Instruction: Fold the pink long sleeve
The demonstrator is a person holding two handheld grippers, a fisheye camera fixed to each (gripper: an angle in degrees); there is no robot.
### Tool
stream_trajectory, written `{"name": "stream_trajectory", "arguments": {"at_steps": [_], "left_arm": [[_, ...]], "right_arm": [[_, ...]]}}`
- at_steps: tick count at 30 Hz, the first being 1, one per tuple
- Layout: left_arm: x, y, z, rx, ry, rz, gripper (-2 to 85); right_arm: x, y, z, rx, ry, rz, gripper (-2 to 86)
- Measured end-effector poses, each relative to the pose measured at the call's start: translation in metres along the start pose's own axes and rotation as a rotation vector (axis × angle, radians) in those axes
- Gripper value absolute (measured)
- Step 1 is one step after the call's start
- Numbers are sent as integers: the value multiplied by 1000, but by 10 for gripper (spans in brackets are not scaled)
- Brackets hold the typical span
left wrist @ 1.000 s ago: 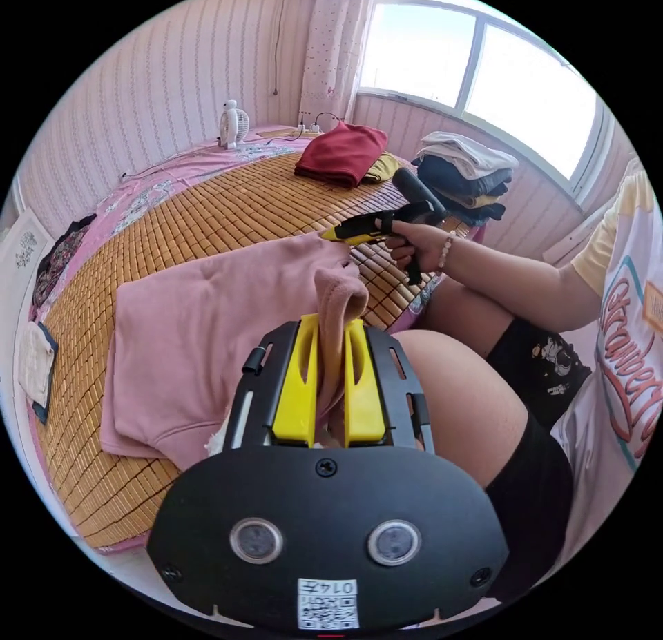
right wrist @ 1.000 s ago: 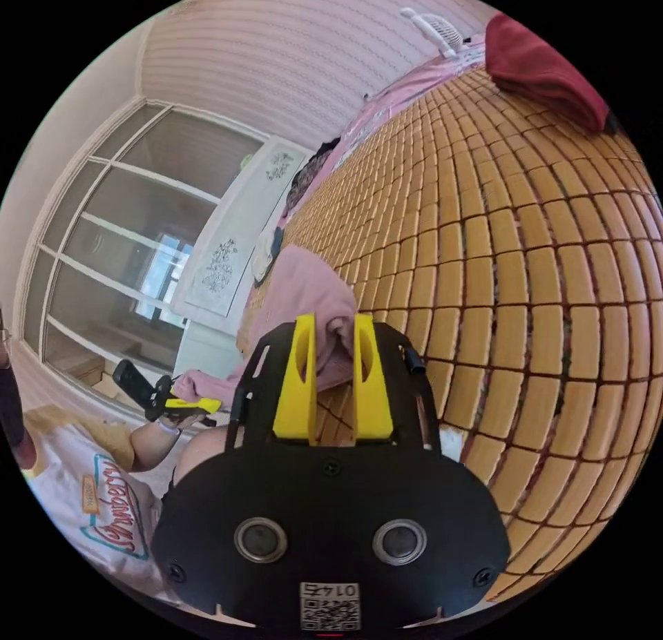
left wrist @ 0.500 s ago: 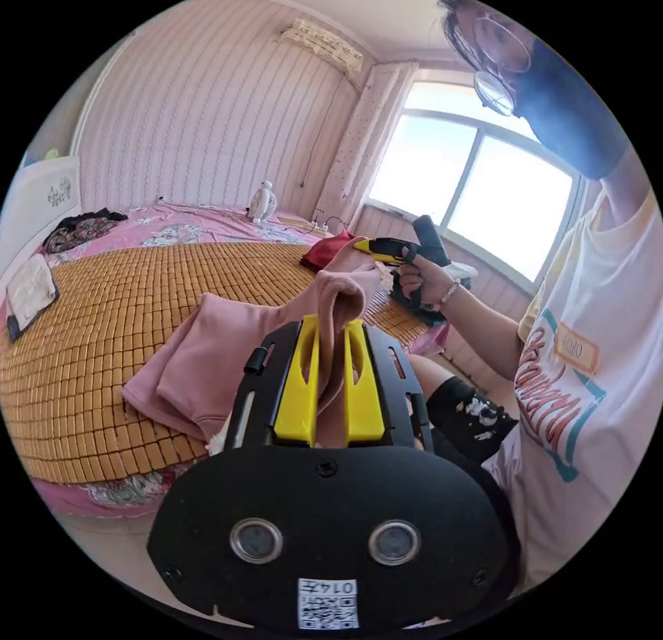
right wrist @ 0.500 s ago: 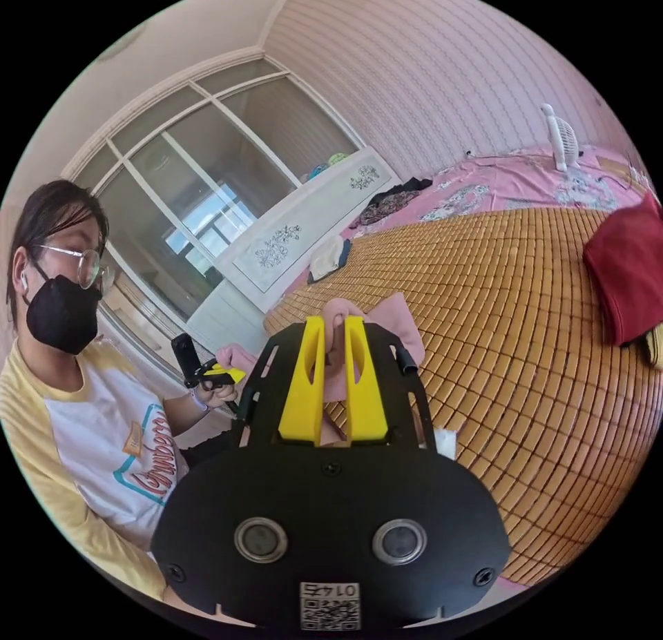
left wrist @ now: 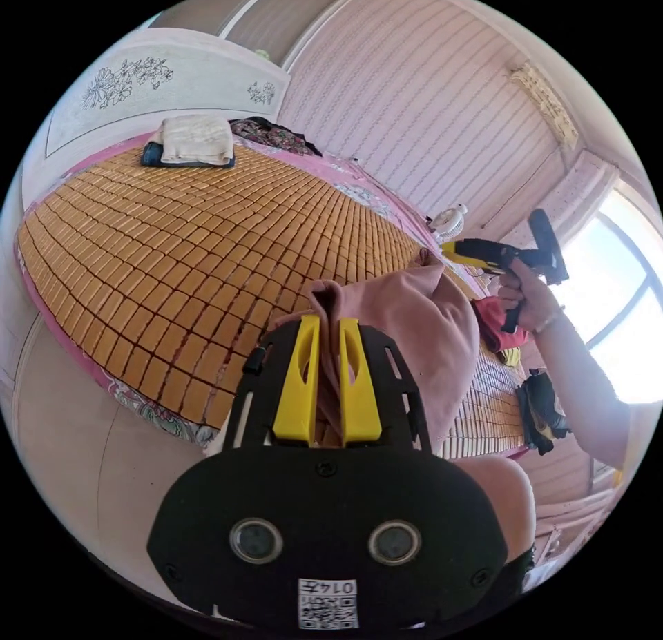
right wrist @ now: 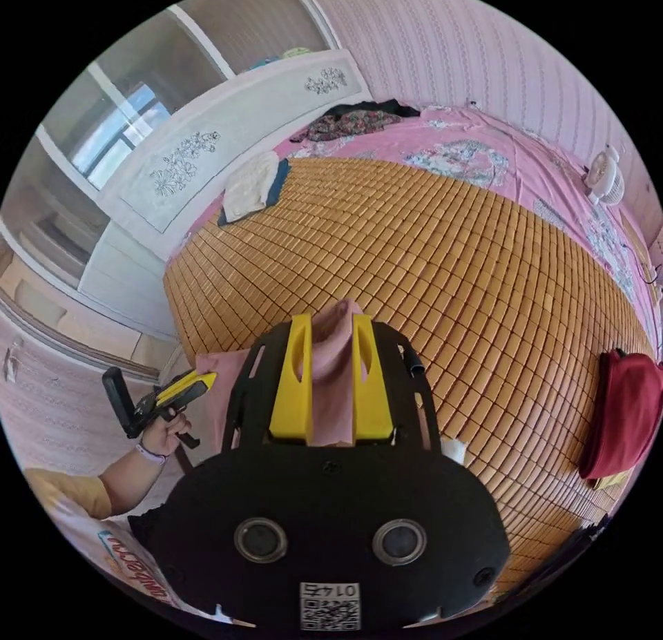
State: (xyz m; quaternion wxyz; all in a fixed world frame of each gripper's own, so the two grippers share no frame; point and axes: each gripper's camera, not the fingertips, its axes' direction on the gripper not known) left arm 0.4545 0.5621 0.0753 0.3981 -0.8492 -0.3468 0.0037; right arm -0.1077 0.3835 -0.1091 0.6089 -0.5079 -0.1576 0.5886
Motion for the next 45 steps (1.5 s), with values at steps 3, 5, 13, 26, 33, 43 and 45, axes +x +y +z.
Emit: {"name": "stream_trajectory", "arguments": {"at_steps": [3,5,13,26,33,43,45], "left_arm": [[-12,12,13,-38,6,2,43],[-13,21,21,-65,-9,9,42],[-27,40,29,-55,32,-53,44],[24,43,29,12,-346,195,120],[-23,18,33,-38,-100,3,126],[-39,-24,55,-154,52,93,46],[-30,-31,49,-157,48,171,37]], "right_arm": [[-29,19,-34,193,30,-131,36],[-47,26,-32,191,61,-222,14],[-90,-2,80,-164,346,-394,-3],[-72,14,70,-7,274,-352,10],[-13,9,66,-173,126,-246,159],[41,59,40,-197,-212,-131,71],[43,97,9,-130,-219,-128,65]]}}
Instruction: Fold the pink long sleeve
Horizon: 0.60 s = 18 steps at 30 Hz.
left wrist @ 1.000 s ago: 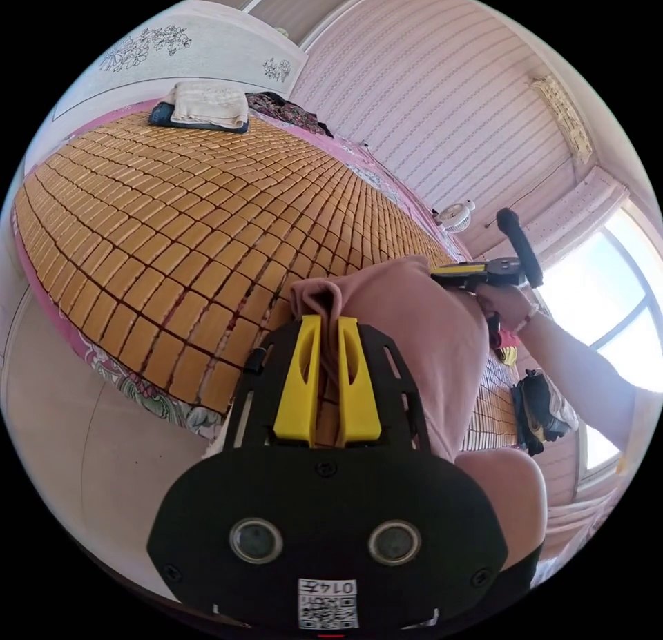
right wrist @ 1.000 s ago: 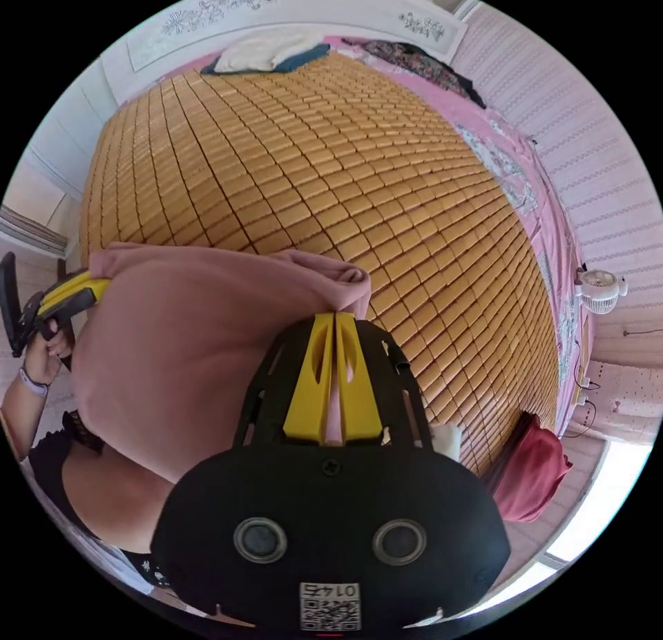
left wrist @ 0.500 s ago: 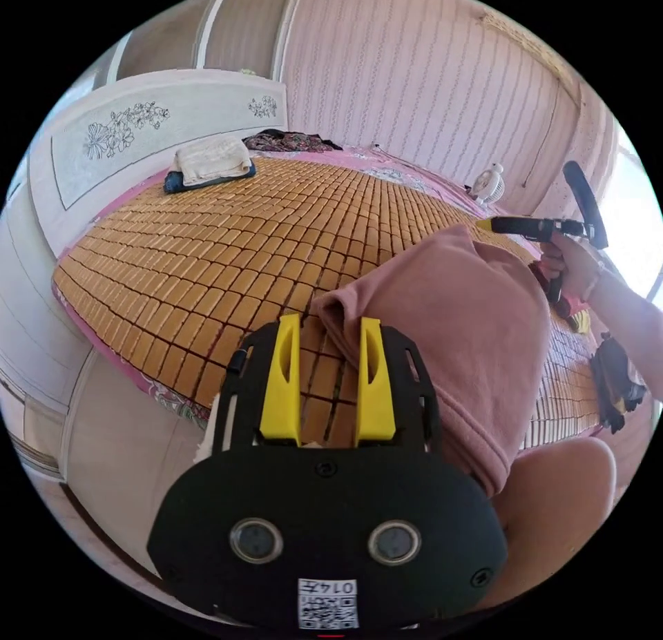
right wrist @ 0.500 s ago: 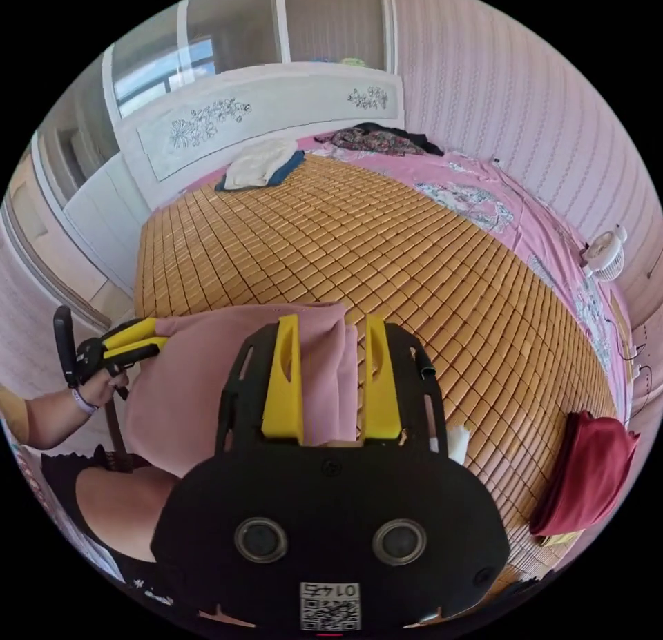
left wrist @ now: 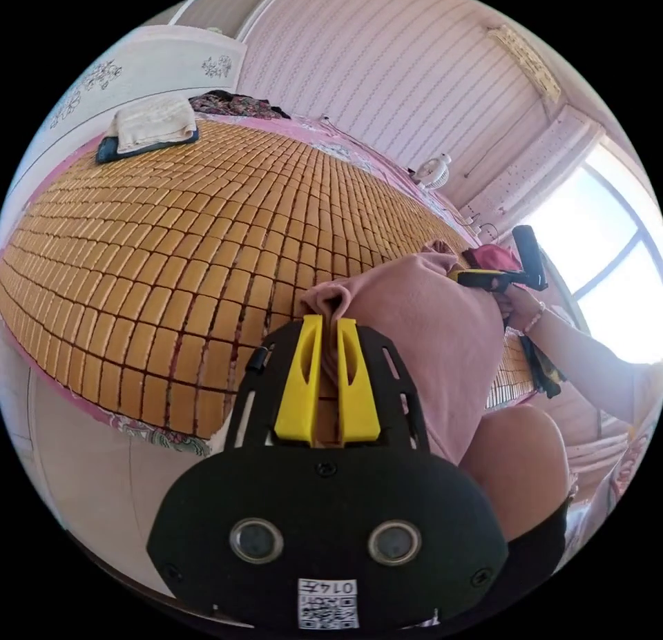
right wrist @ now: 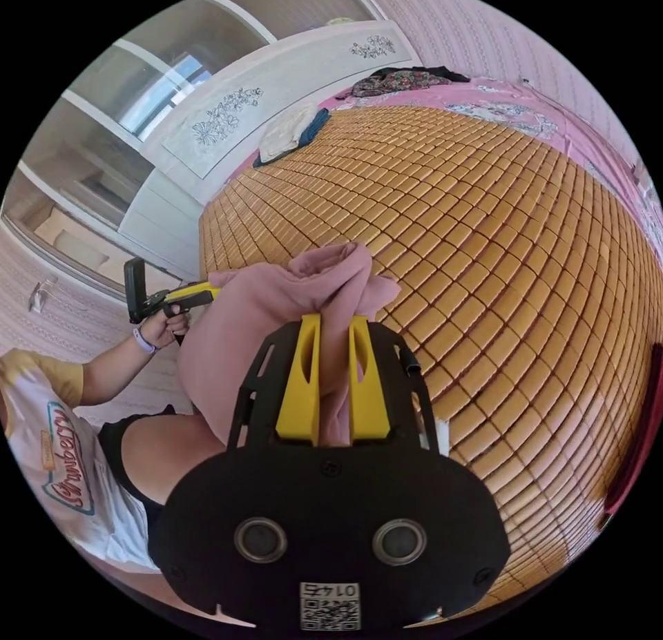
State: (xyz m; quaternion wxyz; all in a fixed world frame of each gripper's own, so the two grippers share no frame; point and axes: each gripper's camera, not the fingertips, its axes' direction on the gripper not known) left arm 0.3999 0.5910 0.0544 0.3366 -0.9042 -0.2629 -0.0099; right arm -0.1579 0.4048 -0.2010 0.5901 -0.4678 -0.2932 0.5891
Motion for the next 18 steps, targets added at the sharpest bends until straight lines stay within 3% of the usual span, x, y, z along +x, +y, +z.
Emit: {"name": "stream_trajectory", "arguments": {"at_steps": [9,14,18], "left_arm": [[90,-15,-126,258,98,374,23],[142,-42,-165,336,162,543,21],[190,-92,-154,358,252,655,21]], "right_arm": [[-53,178,-145,589,-157,66,56],[-71,240,-203,788,-165,50,56],[-67,269,-262,832,-77,30,55]]}}
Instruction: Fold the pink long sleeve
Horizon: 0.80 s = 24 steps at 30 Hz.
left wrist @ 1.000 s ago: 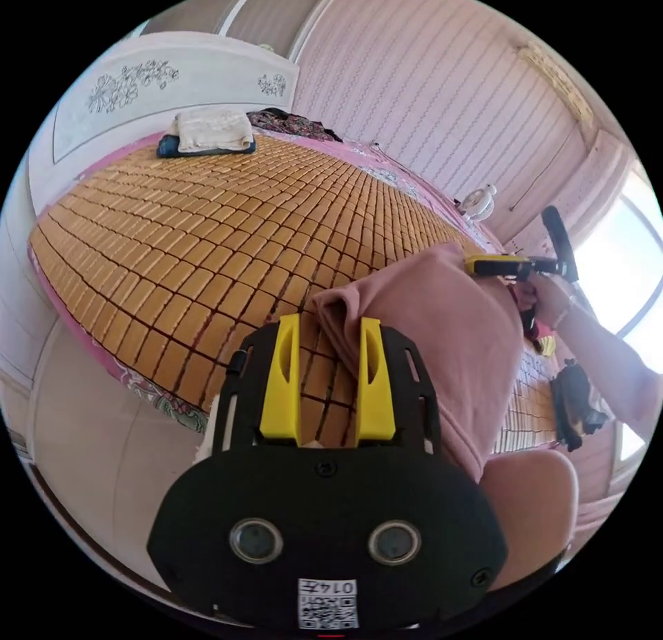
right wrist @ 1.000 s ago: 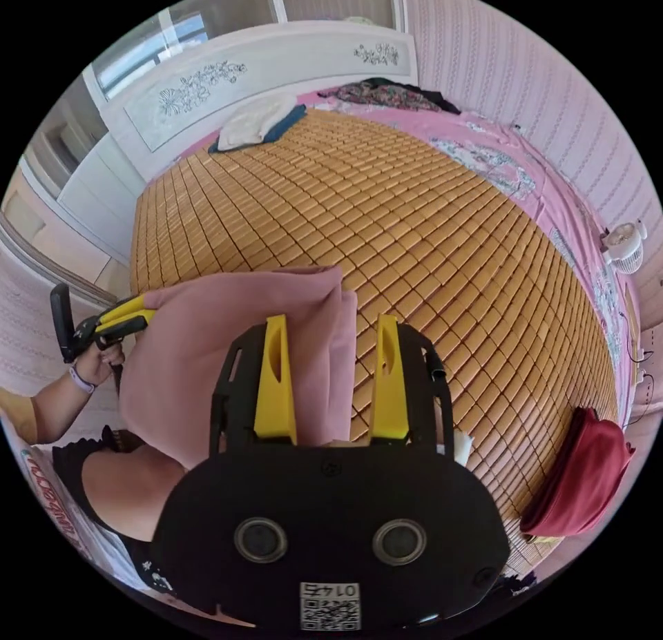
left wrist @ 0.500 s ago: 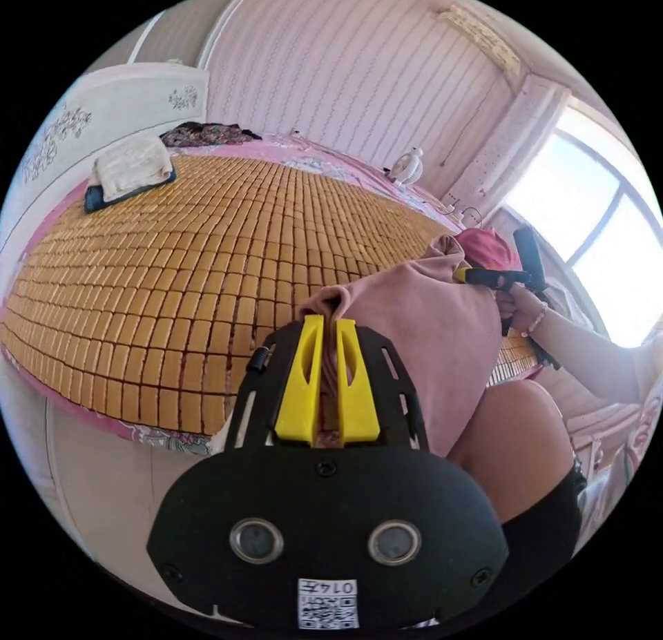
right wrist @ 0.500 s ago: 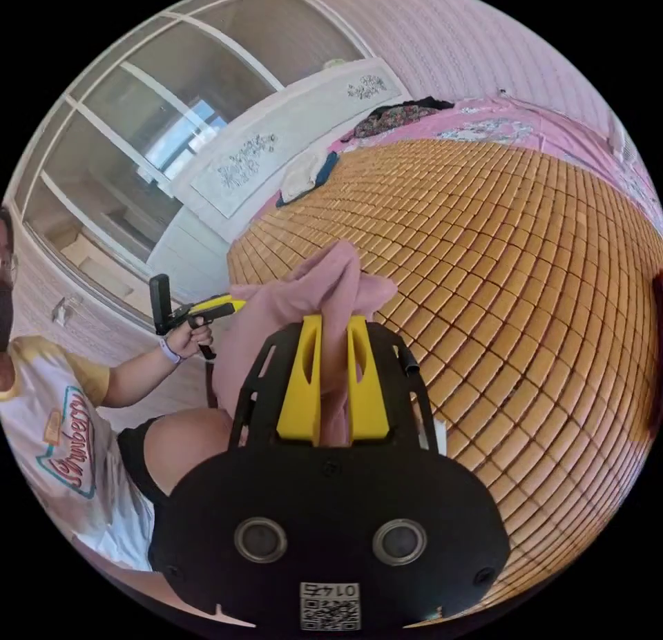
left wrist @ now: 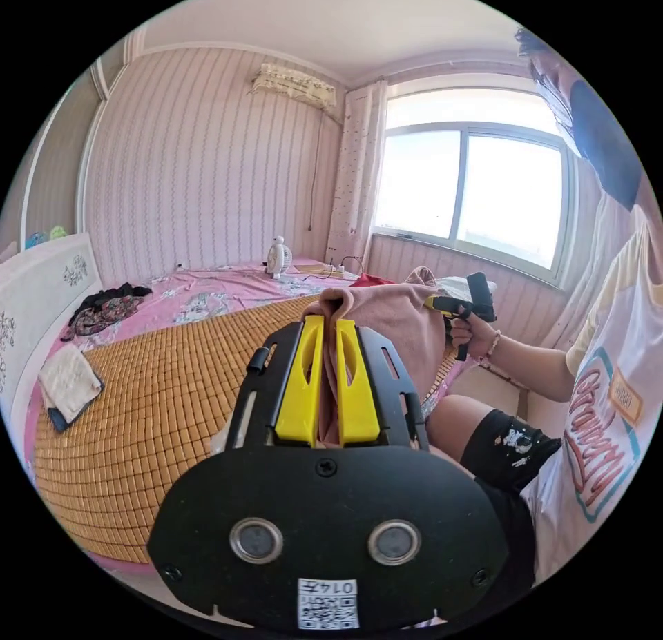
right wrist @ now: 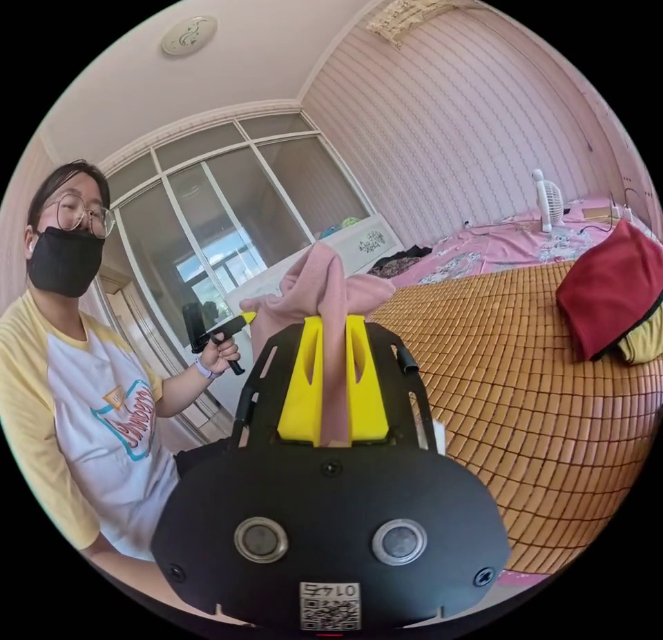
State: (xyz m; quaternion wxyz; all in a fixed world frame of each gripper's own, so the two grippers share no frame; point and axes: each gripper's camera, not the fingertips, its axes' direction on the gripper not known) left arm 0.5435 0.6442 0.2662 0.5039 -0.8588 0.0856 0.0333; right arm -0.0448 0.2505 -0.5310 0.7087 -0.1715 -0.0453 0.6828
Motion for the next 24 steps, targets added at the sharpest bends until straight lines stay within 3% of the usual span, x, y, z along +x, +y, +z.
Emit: {"name": "stream_trajectory", "arguments": {"at_steps": [4,8,11,13,15,18,21,24], "left_arm": [[-7,-59,77,34,147,6,22],[-10,-148,212,61,264,-9,32],[-23,-217,345,-5,307,-160,54],[-33,-247,430,-53,309,-208,71],[-49,-250,518,-185,178,-353,75],[-53,-212,549,-178,194,-418,64],[-41,-168,541,-228,191,-313,55],[-32,-129,503,-252,188,-220,50]], "right_arm": [[16,-39,-59,-3,110,-26,54],[48,-124,-127,-36,325,-73,56],[118,-212,-155,-98,442,95,75],[169,-254,-156,-128,642,193,102],[236,-276,-142,-248,887,373,117],[289,-246,-101,-333,986,424,87],[332,-196,-51,-446,955,451,70],[327,-174,-33,-427,1010,352,63]]}}
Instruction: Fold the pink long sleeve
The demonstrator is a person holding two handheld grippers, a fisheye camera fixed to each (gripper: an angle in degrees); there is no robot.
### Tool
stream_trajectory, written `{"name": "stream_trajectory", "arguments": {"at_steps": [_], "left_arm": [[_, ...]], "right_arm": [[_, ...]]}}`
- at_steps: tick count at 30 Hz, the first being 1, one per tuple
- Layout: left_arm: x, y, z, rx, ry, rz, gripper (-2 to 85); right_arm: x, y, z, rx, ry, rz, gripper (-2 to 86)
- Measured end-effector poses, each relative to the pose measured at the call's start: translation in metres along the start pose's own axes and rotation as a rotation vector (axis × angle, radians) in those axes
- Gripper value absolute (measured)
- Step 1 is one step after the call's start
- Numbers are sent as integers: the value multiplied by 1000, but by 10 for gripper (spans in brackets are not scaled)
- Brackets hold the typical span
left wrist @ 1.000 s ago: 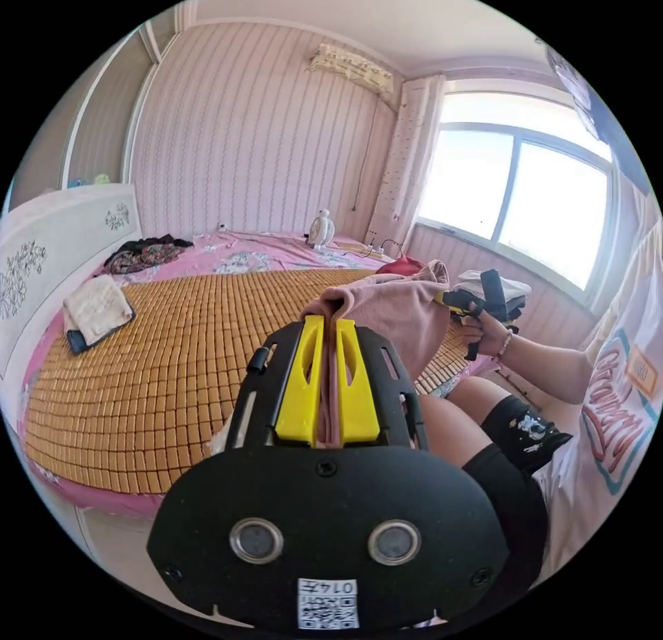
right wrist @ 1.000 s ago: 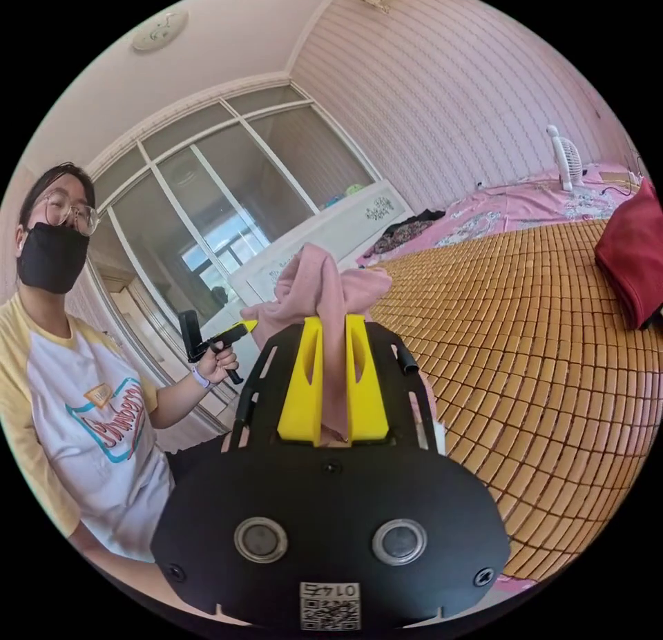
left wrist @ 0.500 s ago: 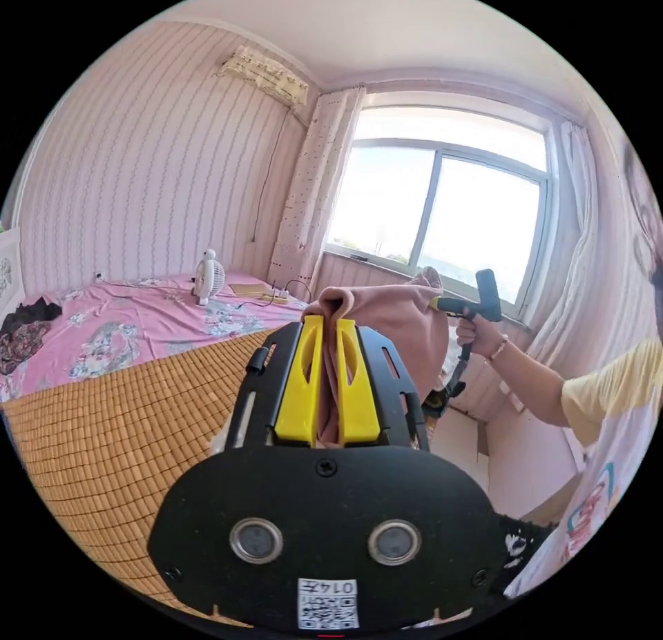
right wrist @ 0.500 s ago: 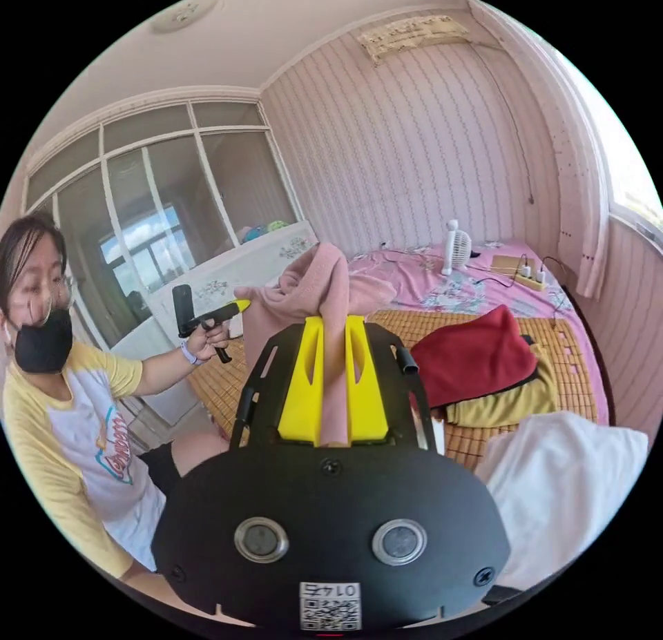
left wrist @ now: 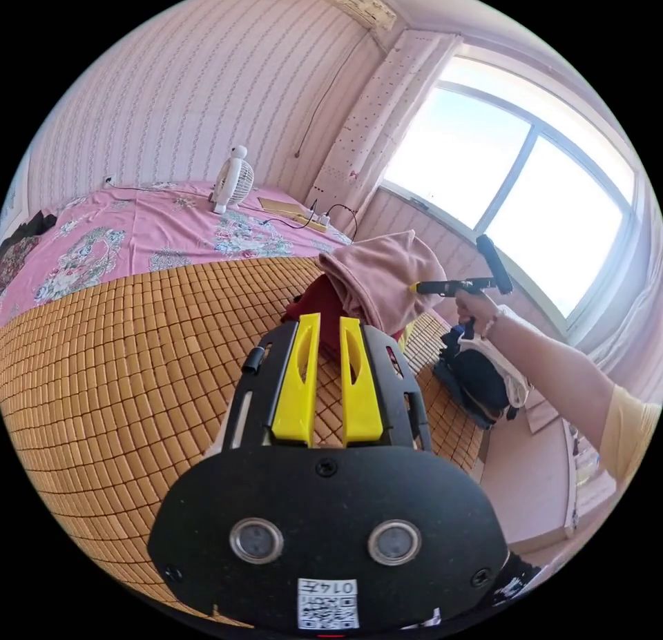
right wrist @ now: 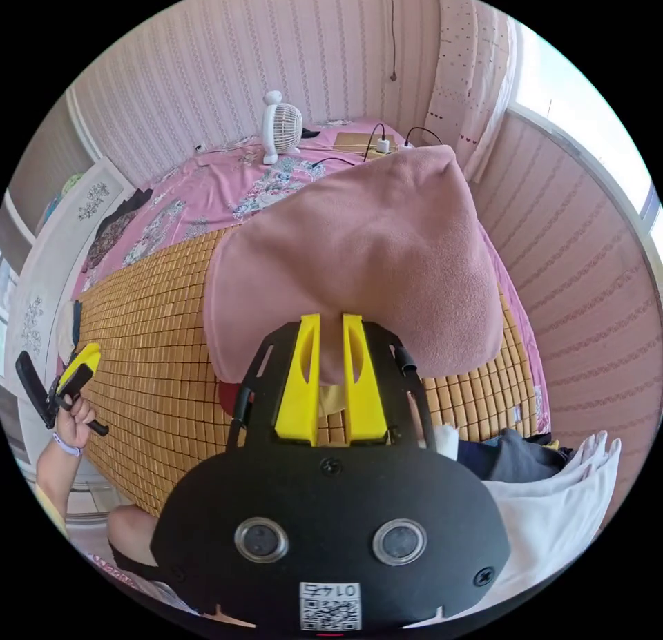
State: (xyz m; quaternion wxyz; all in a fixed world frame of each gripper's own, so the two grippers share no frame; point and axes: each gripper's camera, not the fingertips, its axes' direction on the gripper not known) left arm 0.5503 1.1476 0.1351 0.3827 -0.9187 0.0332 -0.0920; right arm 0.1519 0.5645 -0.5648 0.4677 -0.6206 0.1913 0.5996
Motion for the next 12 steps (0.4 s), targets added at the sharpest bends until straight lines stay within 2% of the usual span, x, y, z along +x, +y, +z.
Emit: {"name": "stream_trajectory", "arguments": {"at_steps": [4,6,9,12], "left_arm": [[11,63,-59,-5,-10,21,24],[28,112,-114,-32,-131,16,-1],[47,186,-193,-89,-300,-49,-8],[63,269,-291,-57,-369,-142,-9]], "right_arm": [[-11,32,-31,155,-108,-51,69],[-45,84,-70,276,-185,-209,72],[-100,184,-105,262,-162,-438,67],[-129,297,-118,223,-116,-411,53]]}}
